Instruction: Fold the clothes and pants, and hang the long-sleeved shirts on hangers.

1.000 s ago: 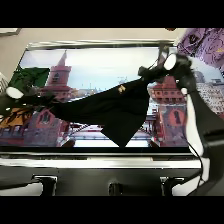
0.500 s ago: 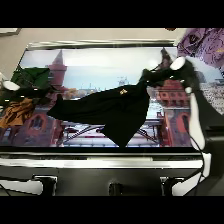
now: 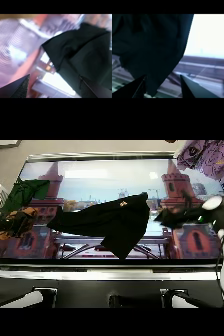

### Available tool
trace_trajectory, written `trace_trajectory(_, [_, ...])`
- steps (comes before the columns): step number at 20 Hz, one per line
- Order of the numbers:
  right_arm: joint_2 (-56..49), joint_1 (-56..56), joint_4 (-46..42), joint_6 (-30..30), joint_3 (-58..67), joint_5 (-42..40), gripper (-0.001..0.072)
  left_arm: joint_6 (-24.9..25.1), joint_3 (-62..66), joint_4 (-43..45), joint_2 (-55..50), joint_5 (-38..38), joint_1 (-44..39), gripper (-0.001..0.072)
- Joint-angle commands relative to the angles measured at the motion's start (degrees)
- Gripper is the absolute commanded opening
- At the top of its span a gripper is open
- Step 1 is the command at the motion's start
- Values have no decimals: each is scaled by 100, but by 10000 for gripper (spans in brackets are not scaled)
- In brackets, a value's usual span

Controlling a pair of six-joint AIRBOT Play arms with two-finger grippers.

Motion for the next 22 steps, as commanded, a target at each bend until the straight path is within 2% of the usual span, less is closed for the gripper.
trace_trajectory(1, [391, 181, 1134, -586, -1932, -1165, 488, 76, -372, -13, 122, -44, 157, 667])
trace_trajectory(6, [-63, 802, 1762, -1078, -2371, -2374, 488, 72, -372, -15, 118, -7, 157, 667])
trace_trajectory(12, [-457, 951, 2455, -1539, -2371, -3027, 478, 15, -372, -20, 57, -50, 157, 670])
trace_trajectory(13, [-459, 951, 2551, -1547, -2371, -3082, 459, 79, -372, -46, -15, -50, 157, 670])
trace_trajectory(15, [-468, 953, 2601, -1556, -2371, -3095, 340, 411, -372, -291, -262, -33, 157, 671])
trace_trajectory(16, [-476, 951, 2599, -1558, -2371, -3045, 235, 568, -372, -516, -426, 9, 157, 671])
trace_trajectory(17, [-476, 951, 2599, -1600, -2371, -2977, 99, 745, -372, -776, -588, 79, 157, 671])
trace_trajectory(18, [-474, 951, 2594, -1600, -2354, -2885, 30, 938, -372, -1069, -765, 173, 149, 671])
trace_trajectory(20, [-468, 951, 2618, -1596, -2302, -2736, 29, 1241, -369, -1545, -1084, 262, 90, 670])
trace_trajectory(22, [-439, 951, 2651, -1591, -2229, -2636, 29, 1403, -369, -1665, -1355, 286, -22, 669])
